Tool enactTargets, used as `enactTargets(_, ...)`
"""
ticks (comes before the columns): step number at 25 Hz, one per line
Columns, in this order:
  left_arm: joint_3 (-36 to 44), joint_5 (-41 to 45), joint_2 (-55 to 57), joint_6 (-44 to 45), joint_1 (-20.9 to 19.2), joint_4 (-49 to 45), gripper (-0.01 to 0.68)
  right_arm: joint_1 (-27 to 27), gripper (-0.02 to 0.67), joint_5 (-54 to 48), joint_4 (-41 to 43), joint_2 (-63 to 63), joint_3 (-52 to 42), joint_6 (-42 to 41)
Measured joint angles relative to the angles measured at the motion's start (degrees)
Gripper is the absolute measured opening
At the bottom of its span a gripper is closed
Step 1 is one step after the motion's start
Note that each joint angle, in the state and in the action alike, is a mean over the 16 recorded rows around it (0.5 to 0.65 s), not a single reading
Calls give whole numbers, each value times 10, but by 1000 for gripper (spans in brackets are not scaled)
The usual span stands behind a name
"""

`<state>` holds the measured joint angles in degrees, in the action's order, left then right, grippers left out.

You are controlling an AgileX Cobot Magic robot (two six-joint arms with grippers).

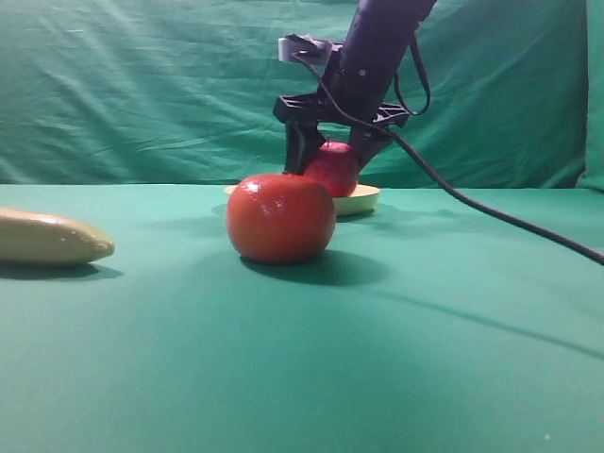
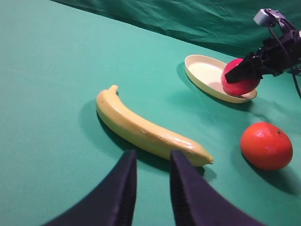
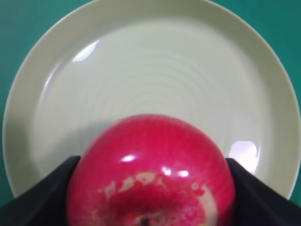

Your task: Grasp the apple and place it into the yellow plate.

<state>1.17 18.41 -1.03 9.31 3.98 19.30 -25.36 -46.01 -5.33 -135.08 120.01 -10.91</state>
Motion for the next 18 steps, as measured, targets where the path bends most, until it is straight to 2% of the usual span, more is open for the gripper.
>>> enactTargets(3, 0, 0, 0, 0, 0, 0, 157, 0, 628, -14, 0, 11, 14, -1)
enactTargets(6, 0, 0, 0, 0, 0, 0, 157, 0, 566, -38, 1, 28, 30, -1)
enactTargets(18, 0, 0, 0, 0, 0, 0, 157, 0, 105, -181, 47, 128, 64, 61)
